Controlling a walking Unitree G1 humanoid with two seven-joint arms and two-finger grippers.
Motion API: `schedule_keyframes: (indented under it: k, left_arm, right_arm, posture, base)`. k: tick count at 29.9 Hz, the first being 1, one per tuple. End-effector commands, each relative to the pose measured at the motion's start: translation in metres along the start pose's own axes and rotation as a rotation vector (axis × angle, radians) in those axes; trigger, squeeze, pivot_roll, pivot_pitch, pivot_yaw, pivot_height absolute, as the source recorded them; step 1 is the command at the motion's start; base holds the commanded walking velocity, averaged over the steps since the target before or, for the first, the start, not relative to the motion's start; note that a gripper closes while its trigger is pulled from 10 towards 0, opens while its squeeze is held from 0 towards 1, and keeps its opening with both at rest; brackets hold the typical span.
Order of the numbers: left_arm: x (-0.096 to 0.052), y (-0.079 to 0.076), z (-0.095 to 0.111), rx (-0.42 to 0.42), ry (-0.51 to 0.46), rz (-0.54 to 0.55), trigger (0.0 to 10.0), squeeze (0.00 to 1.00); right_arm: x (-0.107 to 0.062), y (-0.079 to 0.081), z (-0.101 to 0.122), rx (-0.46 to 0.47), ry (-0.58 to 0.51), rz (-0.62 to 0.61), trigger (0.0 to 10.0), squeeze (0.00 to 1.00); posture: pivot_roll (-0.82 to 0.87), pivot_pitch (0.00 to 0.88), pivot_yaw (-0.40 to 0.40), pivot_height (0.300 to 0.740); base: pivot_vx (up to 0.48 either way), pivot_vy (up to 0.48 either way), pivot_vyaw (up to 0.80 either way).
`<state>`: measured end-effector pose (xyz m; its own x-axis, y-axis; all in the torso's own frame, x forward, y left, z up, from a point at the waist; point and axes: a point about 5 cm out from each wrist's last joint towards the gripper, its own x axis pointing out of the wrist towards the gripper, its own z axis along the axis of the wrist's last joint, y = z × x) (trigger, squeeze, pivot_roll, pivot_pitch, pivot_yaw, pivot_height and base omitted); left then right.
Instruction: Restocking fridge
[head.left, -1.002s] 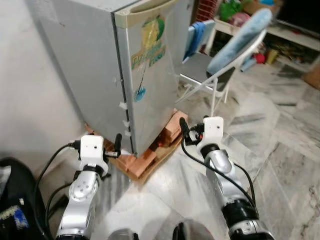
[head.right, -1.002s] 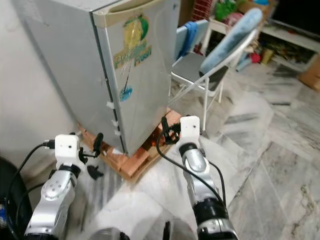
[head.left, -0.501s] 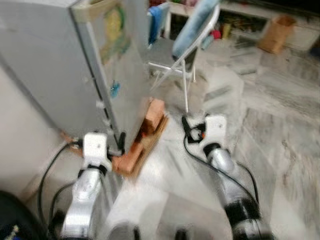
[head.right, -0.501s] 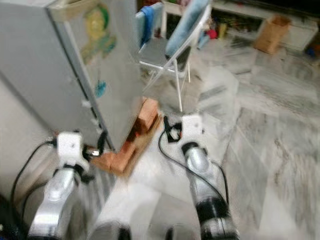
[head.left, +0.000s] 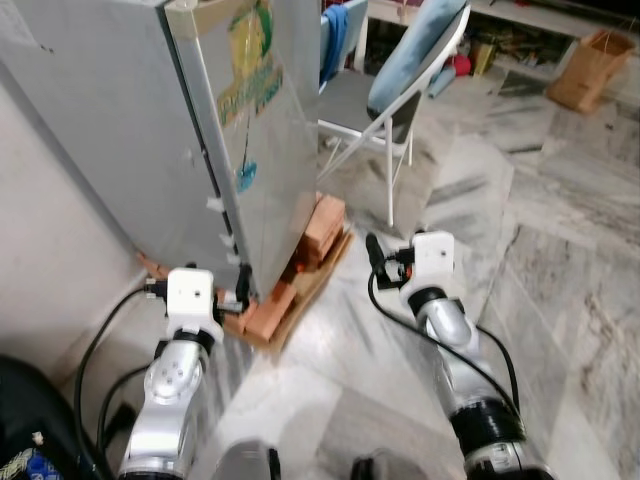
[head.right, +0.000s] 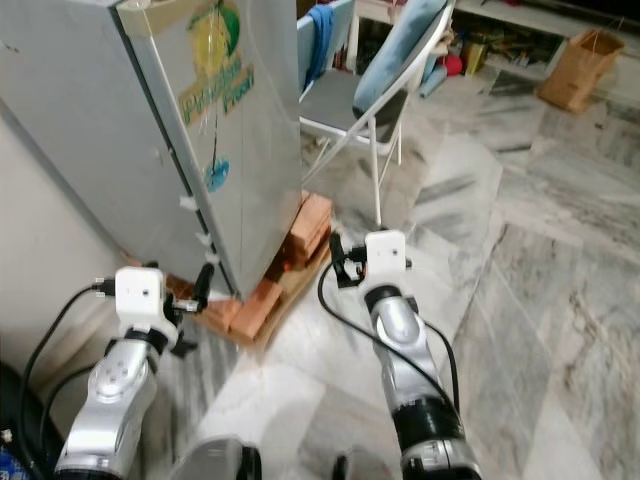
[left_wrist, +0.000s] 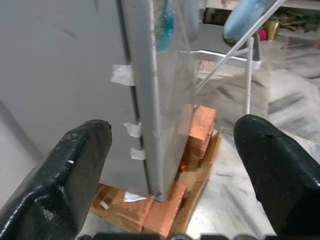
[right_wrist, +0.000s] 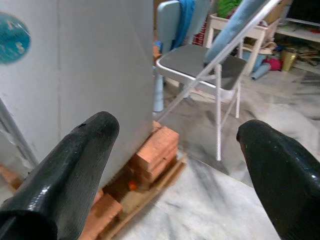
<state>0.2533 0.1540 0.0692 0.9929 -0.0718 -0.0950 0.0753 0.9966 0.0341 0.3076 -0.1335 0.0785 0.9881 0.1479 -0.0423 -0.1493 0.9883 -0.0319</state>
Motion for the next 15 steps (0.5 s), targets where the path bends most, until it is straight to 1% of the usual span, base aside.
schedule_keyframes:
  k: [1, 5, 15]
  left_arm:
    - [-0.0021, 0.0004, 0.0007, 0.01, -0.008, 0.003, 10.0, 0.0]
    - [-0.001, 0.0008, 0.0011, 0.013, -0.01, 0.006, 10.0, 0.0]
    - [0.0015, 0.0005, 0.002, 0.02, -0.015, 0.013, 10.0, 0.0]
  right_arm:
    - [-0.0006, -0.0029, 0.0, -0.023, 0.002, -0.014, 10.0, 0.0]
    - [0.0005, -0.003, -0.0004, -0.053, 0.011, -0.025, 10.0, 0.0]
    - [0.0026, -0.0023, -0.0005, -0.064, 0.016, -0.025, 10.0, 0.0]
  posture:
    - [0.13, 0.081, -0.016, 0.74]
    - [0.13, 0.079, -0.016, 0.74]
    - [0.14, 0.072, -0.02, 0.74]
  base:
    - [0.0, 0.0, 0.0]
    - [0.0, 0.0, 0.0]
    - [0.0, 0.0, 0.0]
